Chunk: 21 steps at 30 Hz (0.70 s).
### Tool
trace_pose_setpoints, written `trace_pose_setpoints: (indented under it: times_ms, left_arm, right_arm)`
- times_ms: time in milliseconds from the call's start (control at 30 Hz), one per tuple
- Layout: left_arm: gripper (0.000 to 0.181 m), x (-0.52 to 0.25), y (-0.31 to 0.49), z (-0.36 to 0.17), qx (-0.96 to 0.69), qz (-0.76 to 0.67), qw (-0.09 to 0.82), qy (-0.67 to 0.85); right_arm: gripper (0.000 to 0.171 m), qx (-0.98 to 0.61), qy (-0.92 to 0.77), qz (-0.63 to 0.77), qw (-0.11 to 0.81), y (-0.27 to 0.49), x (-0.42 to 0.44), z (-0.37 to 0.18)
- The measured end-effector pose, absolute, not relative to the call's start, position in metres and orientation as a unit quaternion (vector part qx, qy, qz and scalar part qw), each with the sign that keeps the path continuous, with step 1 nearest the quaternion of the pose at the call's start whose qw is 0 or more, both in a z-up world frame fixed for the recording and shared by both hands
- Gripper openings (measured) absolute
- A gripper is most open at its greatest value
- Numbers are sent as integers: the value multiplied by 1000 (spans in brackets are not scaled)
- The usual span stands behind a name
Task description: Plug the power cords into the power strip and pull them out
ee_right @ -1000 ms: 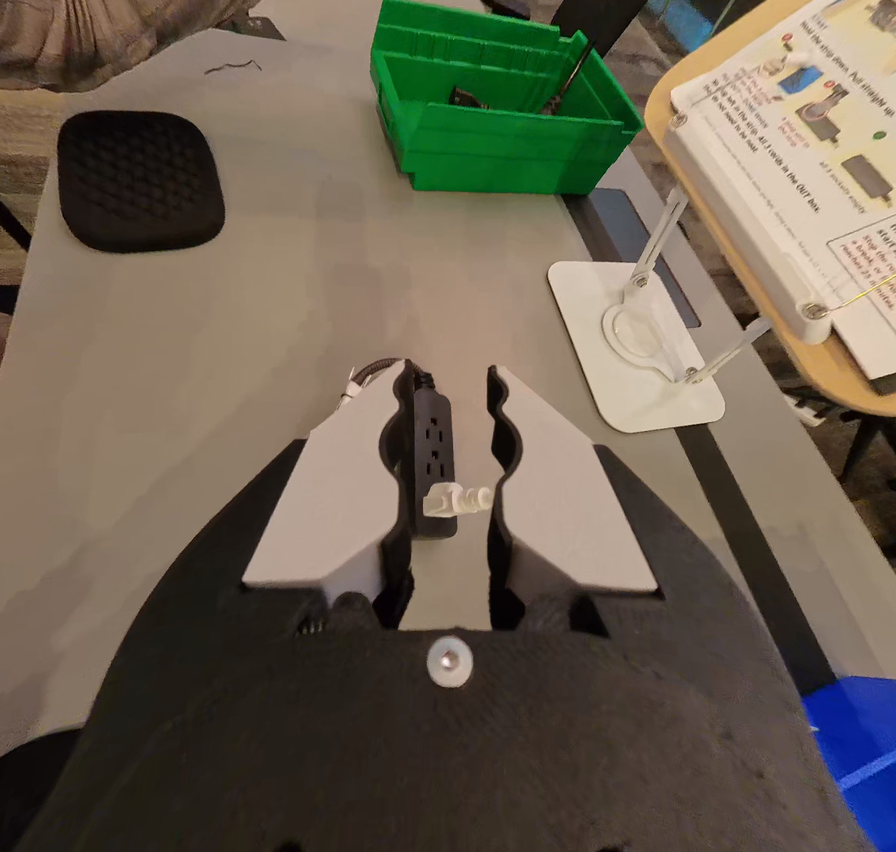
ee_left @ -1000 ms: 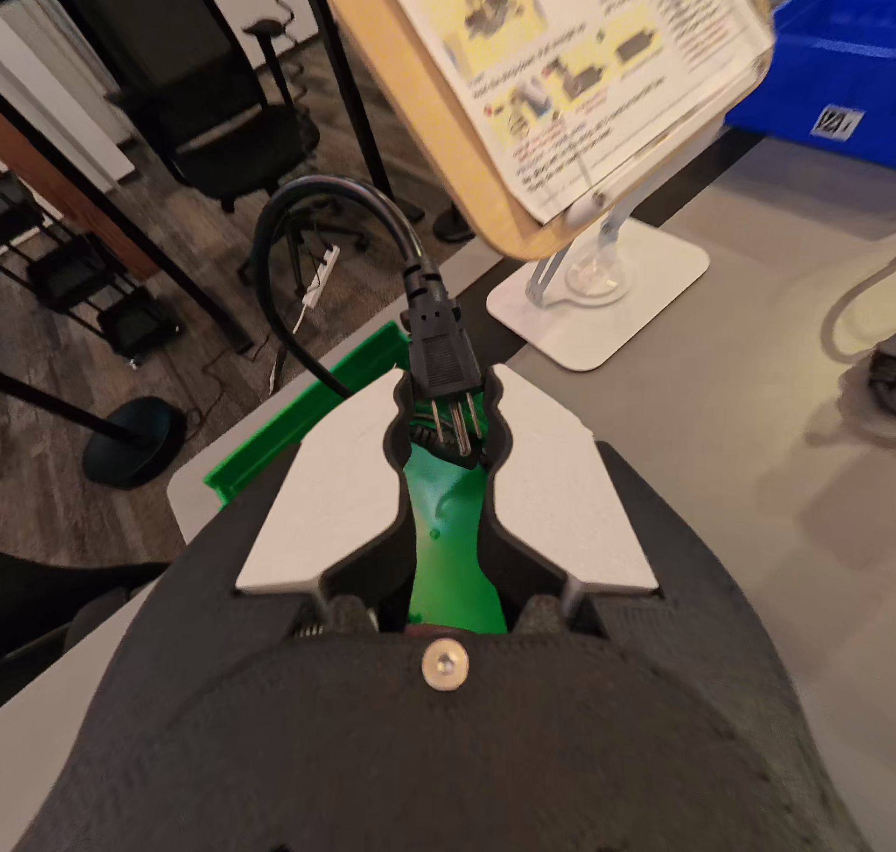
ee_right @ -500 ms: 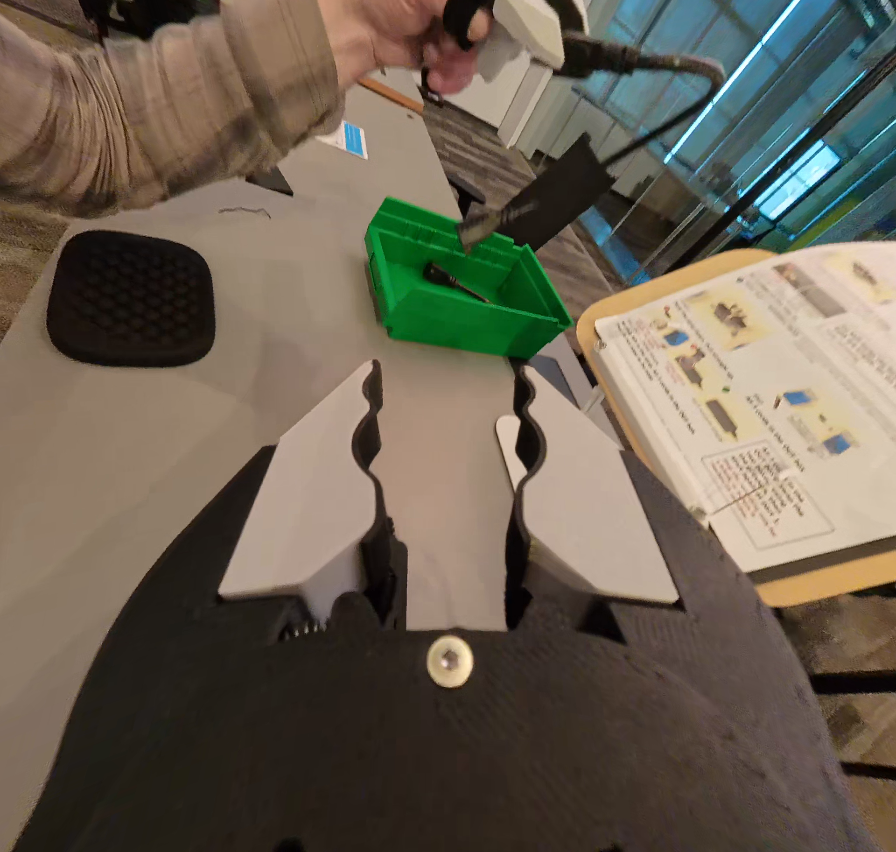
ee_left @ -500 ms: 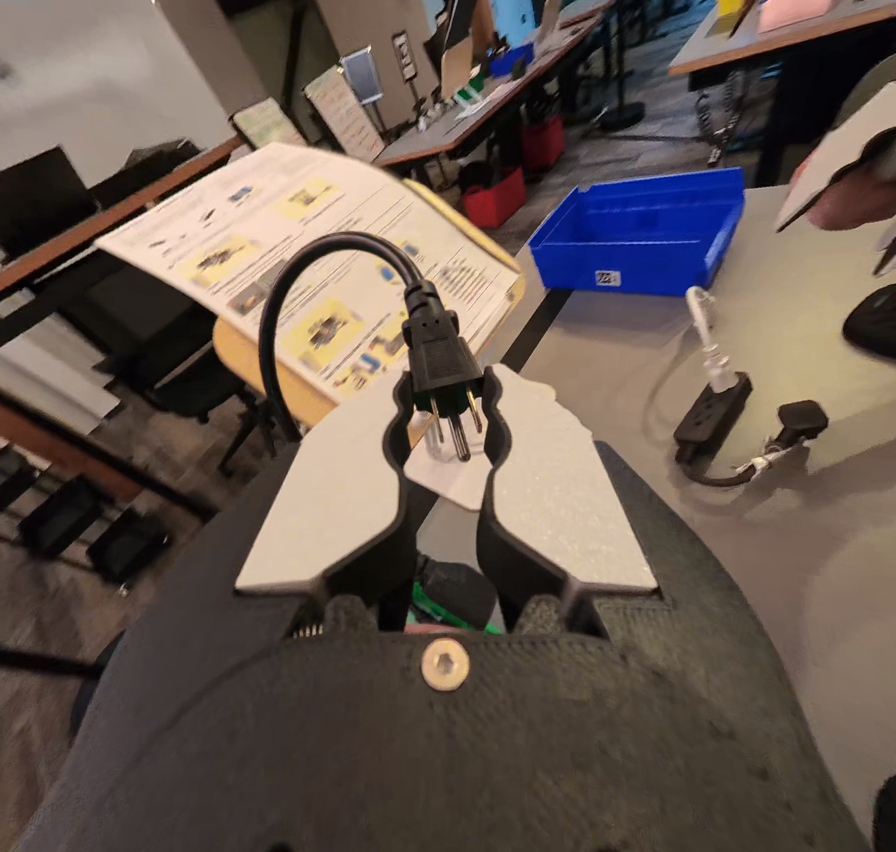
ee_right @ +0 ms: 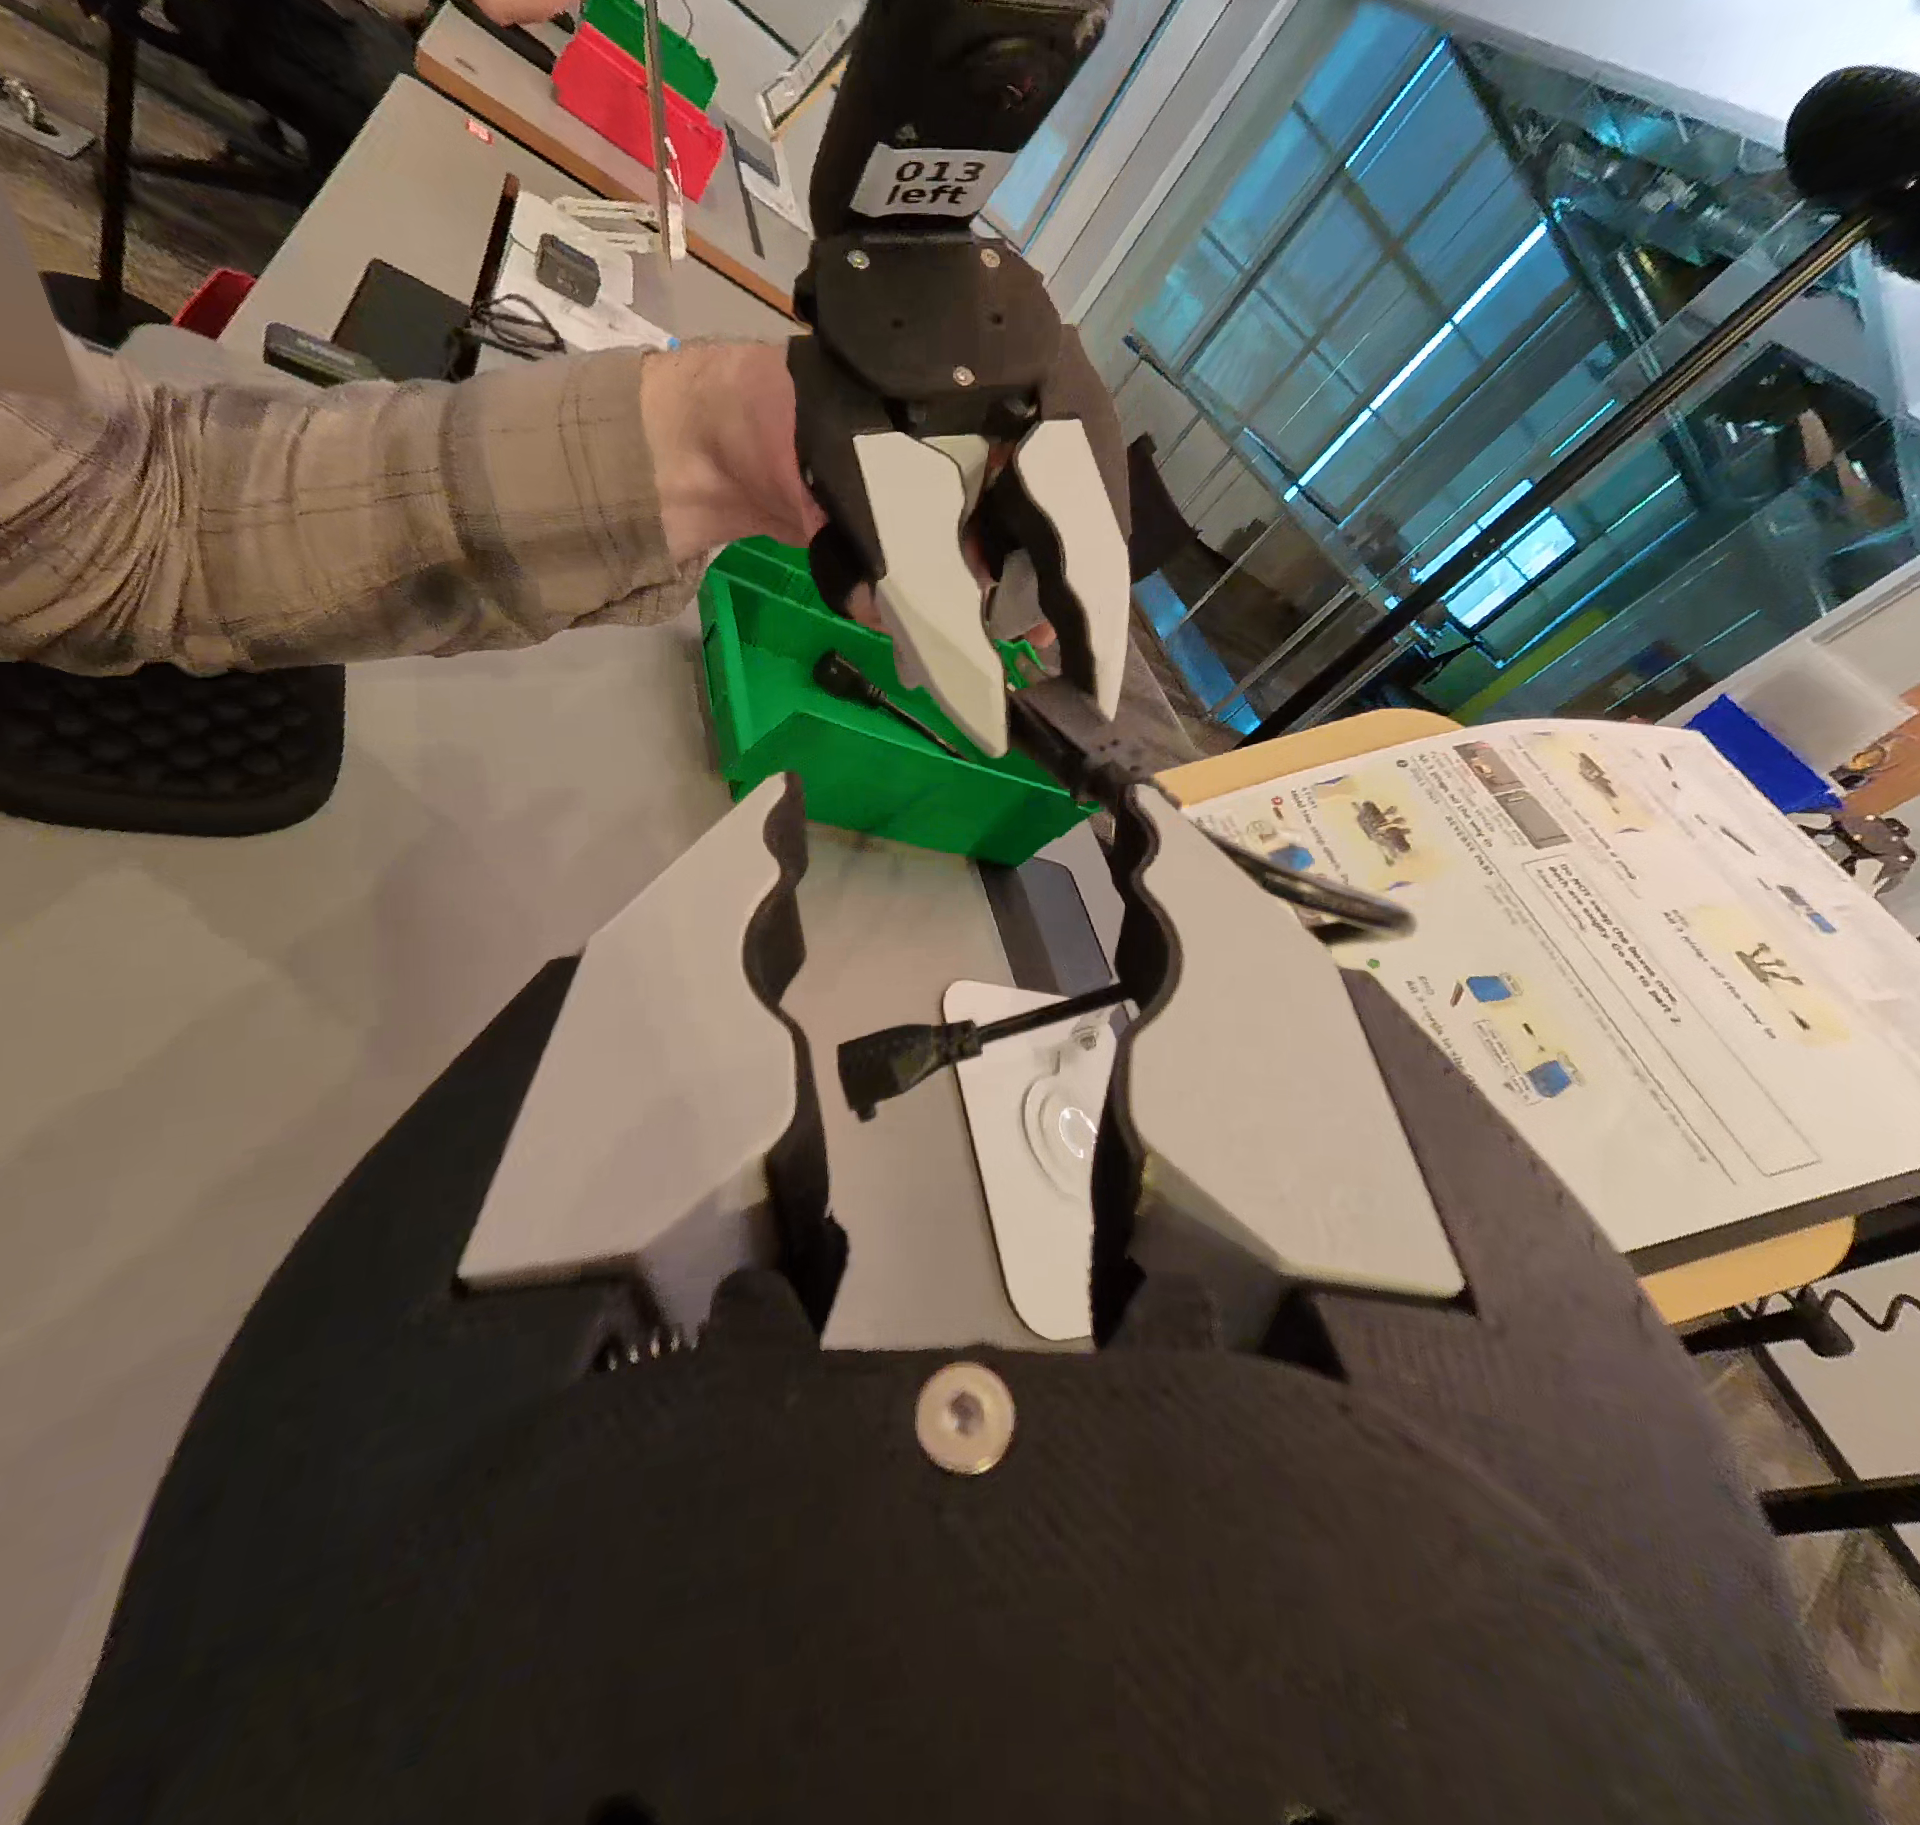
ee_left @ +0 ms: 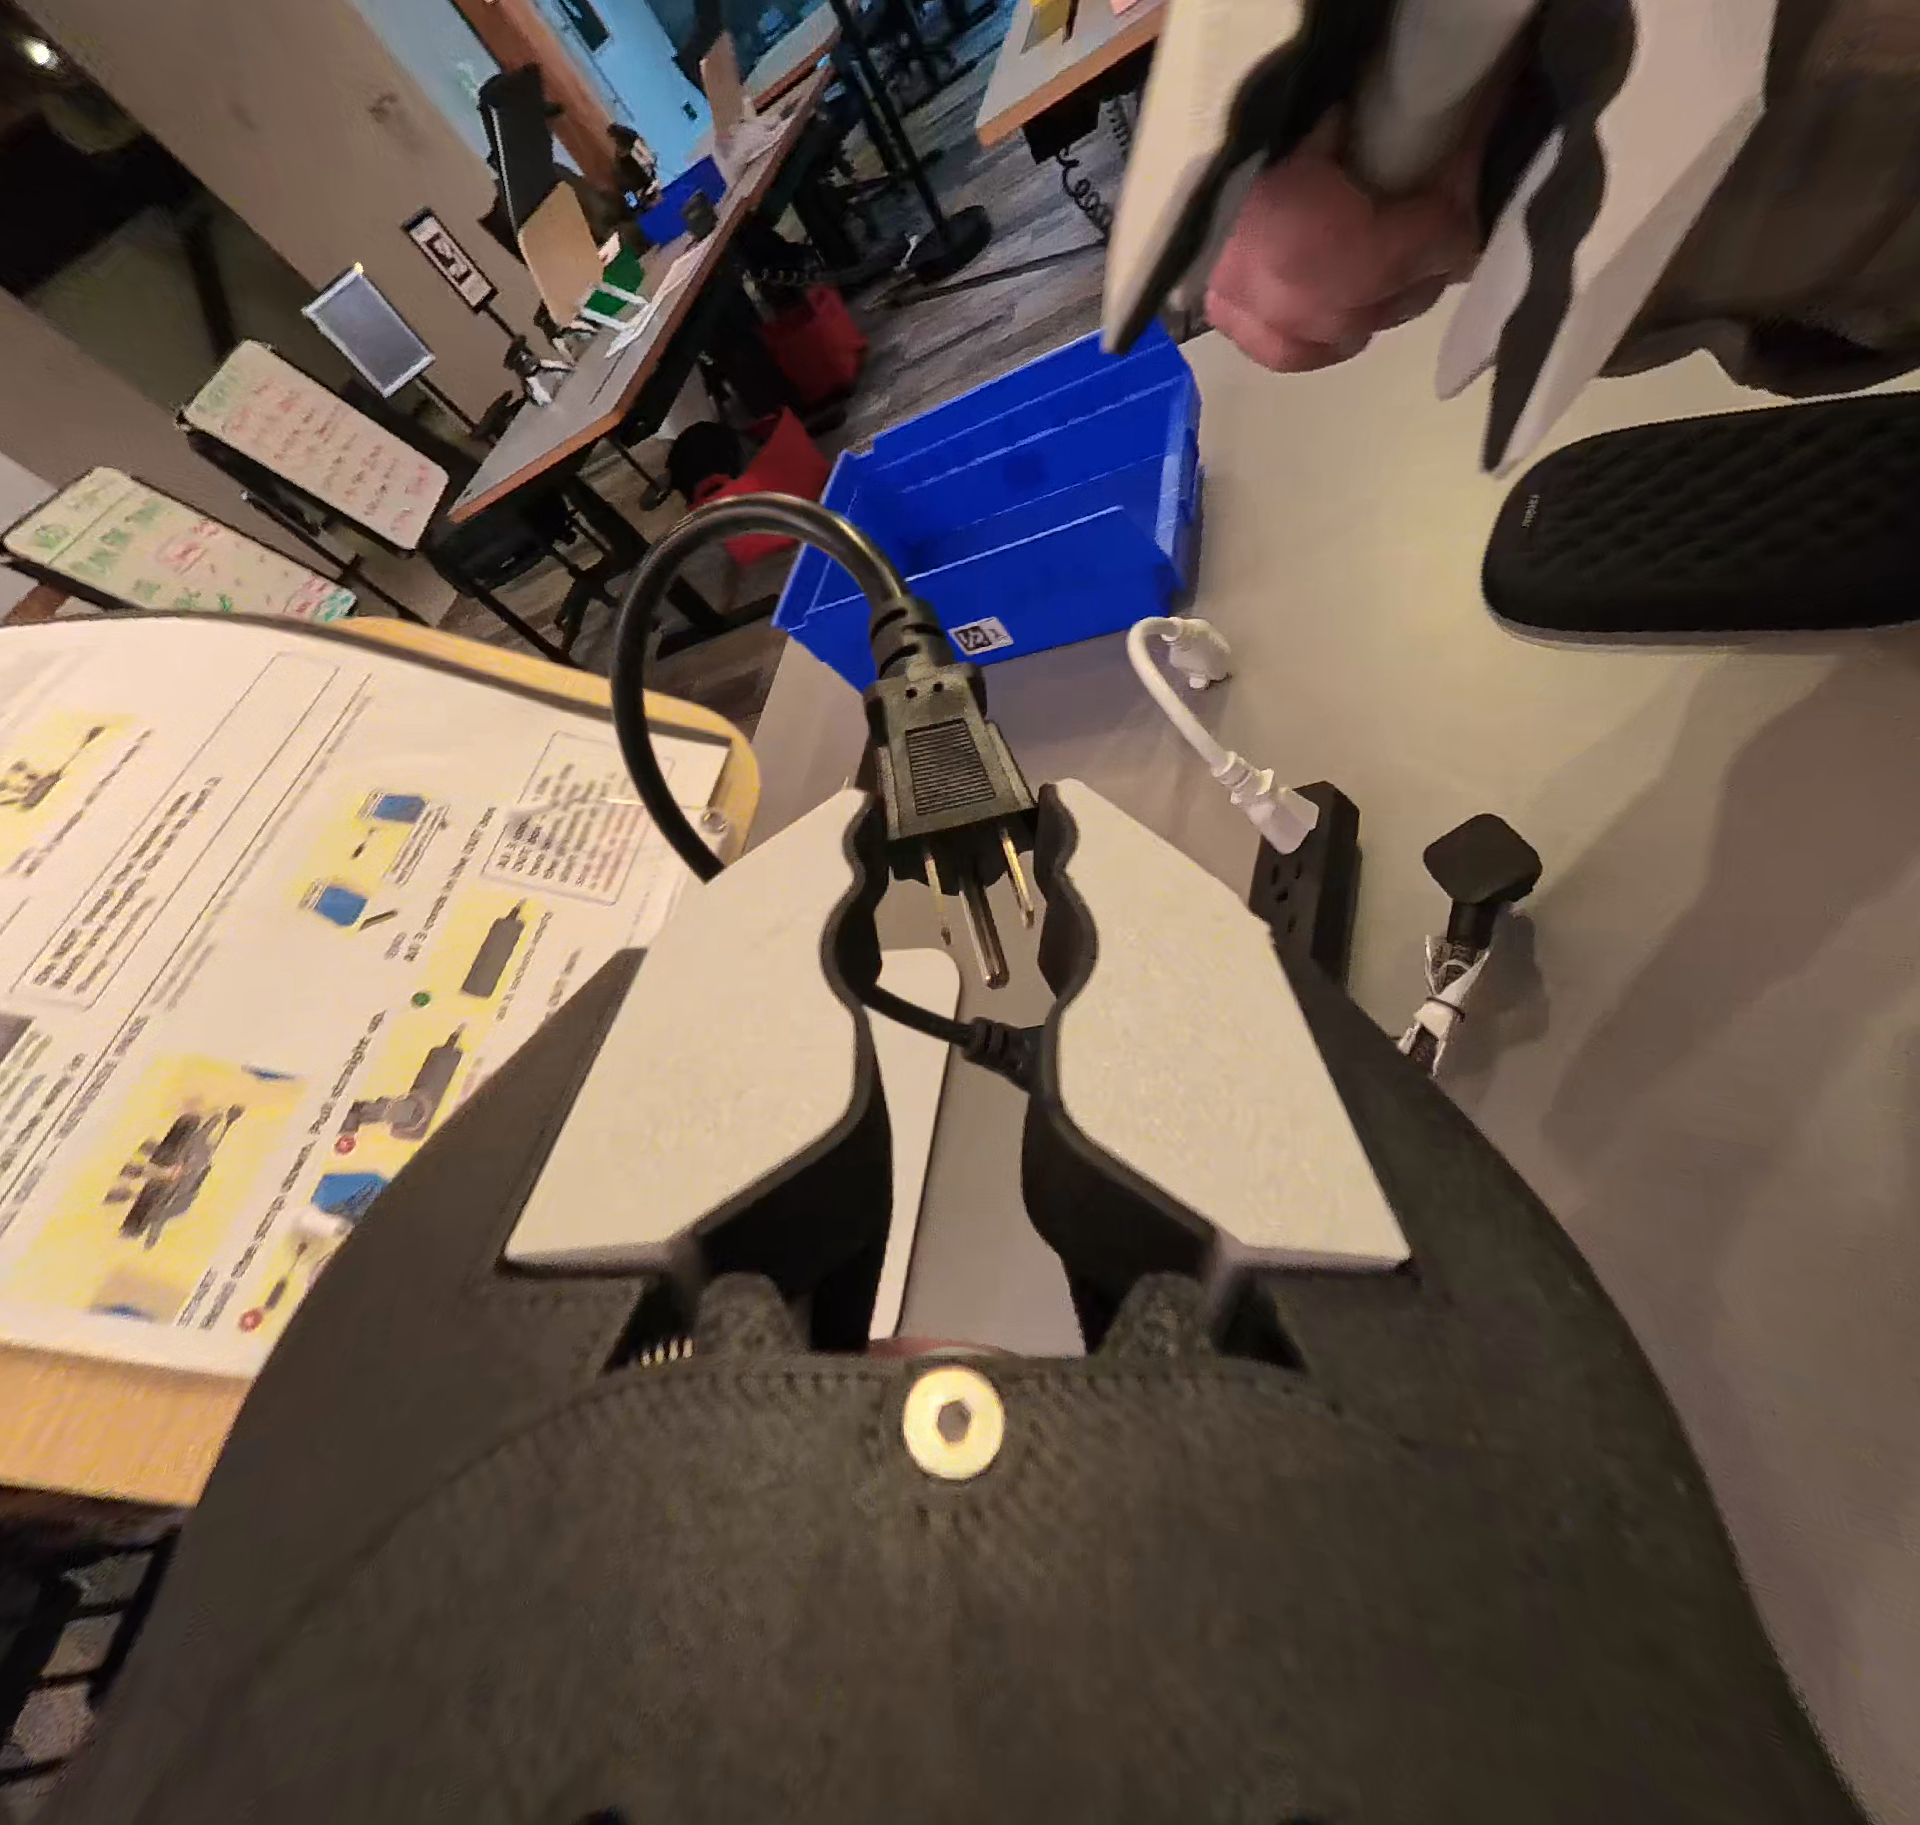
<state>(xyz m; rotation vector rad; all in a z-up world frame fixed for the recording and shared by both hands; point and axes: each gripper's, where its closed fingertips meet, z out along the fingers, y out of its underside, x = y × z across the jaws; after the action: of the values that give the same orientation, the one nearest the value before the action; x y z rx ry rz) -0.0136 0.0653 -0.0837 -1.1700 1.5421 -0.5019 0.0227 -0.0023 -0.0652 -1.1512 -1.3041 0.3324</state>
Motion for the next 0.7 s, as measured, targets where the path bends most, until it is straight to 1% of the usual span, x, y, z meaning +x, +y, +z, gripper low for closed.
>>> trace_pose_setpoints:
  times_ms: [200,300,500,600,700]
  left_arm:
    - [26,2,53,-104,-475,-190,520,684]
    - [26,4,52,-110,-474,-174,513,694]
    - [26,10,43,-117,-461,-147,506,714]
    - [26,12,34,-118,-448,-125,505,727]
    - [26,13,32,-118,-441,-98,510,732]
  right_arm:
    - [61,-487,-571,160,641,0,19,-71]
    - [66,-472,-573,178,646,-2,13,-69]
    - [71,-486,-597,192,609,4,2,-91]
    - [67,-492,-607,186,595,11,0,-101]
    - [55,-490,-621,187,583,14,1,-106]
